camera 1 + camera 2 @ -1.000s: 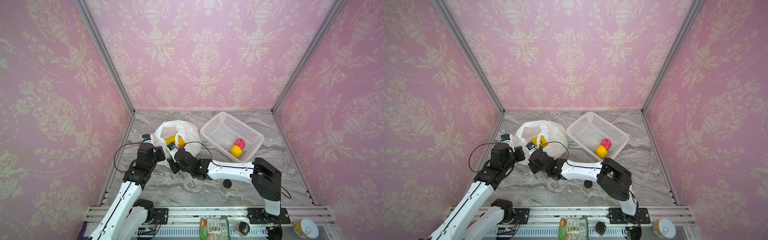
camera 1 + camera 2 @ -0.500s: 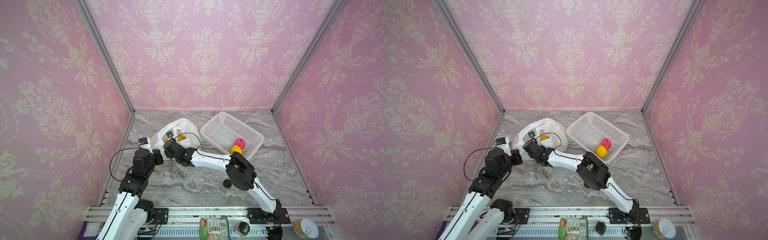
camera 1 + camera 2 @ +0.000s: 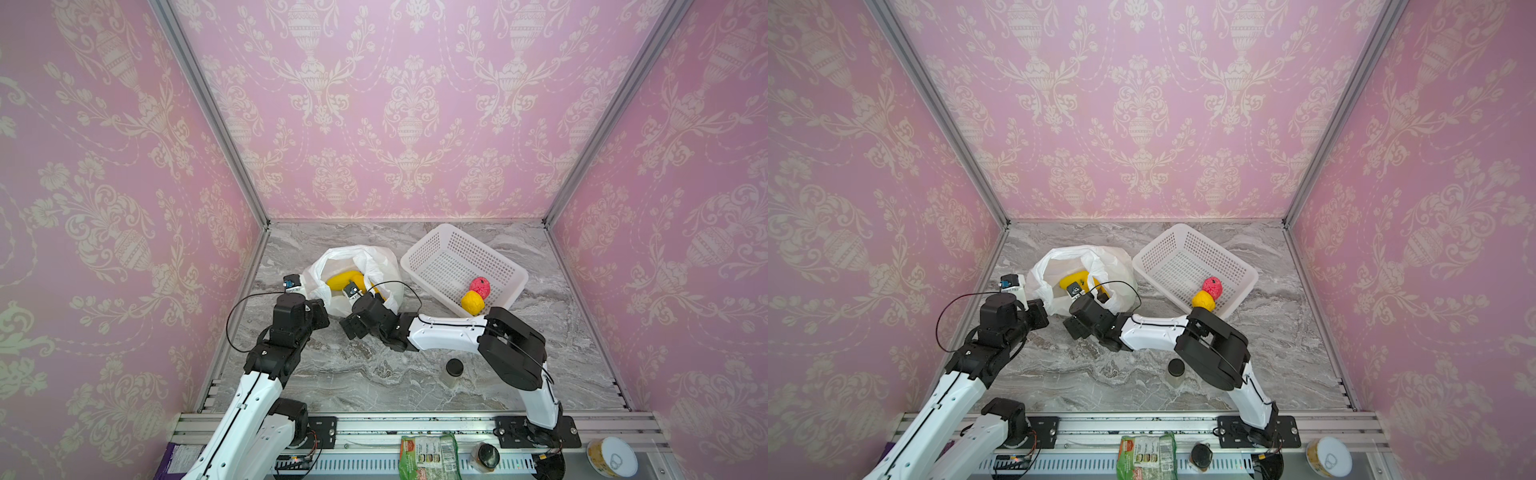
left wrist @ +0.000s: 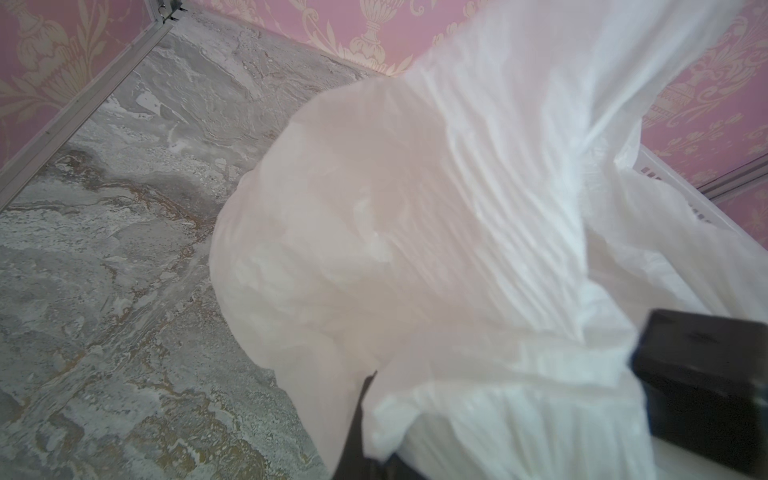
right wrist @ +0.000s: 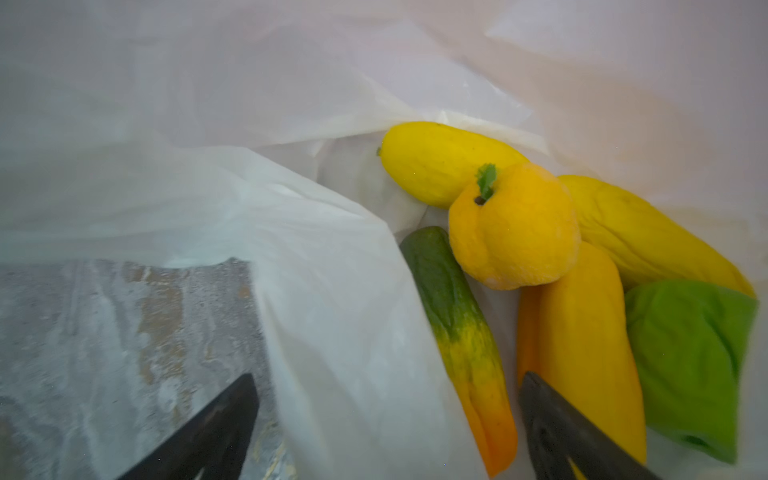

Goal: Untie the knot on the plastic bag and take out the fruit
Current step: 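Reach the right gripper down into the bag toward the yellow fruit, then grasp the yellow lemon-shaped fruit inside the bag with the right gripper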

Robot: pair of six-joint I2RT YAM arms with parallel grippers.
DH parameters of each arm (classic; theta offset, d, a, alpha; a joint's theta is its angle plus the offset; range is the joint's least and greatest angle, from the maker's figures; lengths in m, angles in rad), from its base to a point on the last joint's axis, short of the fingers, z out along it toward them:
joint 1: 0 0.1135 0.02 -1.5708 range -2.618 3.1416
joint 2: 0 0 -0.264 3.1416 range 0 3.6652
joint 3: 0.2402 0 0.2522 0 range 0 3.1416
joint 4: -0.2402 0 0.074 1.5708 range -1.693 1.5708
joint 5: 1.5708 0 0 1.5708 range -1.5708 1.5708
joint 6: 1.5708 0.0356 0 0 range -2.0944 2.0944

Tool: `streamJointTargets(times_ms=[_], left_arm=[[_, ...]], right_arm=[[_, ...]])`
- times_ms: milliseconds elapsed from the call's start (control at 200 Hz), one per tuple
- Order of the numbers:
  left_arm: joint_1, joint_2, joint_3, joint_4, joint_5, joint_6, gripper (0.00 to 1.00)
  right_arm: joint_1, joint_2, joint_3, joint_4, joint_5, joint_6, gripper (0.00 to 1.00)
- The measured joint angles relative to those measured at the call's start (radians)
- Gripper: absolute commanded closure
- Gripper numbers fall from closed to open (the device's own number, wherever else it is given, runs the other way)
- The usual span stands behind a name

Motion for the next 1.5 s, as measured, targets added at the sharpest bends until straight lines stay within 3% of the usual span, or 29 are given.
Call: streamJointTargets(times_ms=[130, 320, 445, 655, 961, 1081, 1426, 1501], left_arm=[[0.000, -0.006, 0.000, 0.000, 0.000, 0.000, 1.00], [0.000, -0.039, 0.000, -0.001, 0.000, 0.000, 1.00], [0.000, -0.058, 0.000, -0.001, 0.000, 0.000, 1.00], [0.000, -0.072, 0.000, -0.001, 0.001, 0.000, 1.00], [0.000, -0.072, 0.000, 0.000, 0.001, 0.000, 1.00], [0.000, -0.076, 0.000, -0.001, 0.001, 0.000, 1.00], [0.000, -0.079, 0.000, 0.000, 0.004, 0.000, 1.00], [0.000, -0.078, 0.000, 0.000, 0.004, 0.000, 1.00]], right_arm=[[-0.014, -0.043, 0.023, 0.065, -0.017, 0.014, 0.17], [-0.109, 0.059, 0.188, 0.015, -0.019, 0.065, 0.23], [-0.127, 0.161, 0.308, -0.064, 0.019, 0.080, 0.19], [-0.111, 0.292, 0.435, -0.201, 0.083, 0.090, 0.03], [-0.117, 0.431, 0.635, -0.327, 0.181, 0.086, 0.04], [-0.130, 0.446, 0.649, -0.362, 0.193, 0.089, 0.14], [-0.156, 0.446, 0.653, -0.407, 0.178, 0.080, 0.62], [-0.154, 0.446, 0.659, -0.407, 0.188, 0.061, 0.67]])
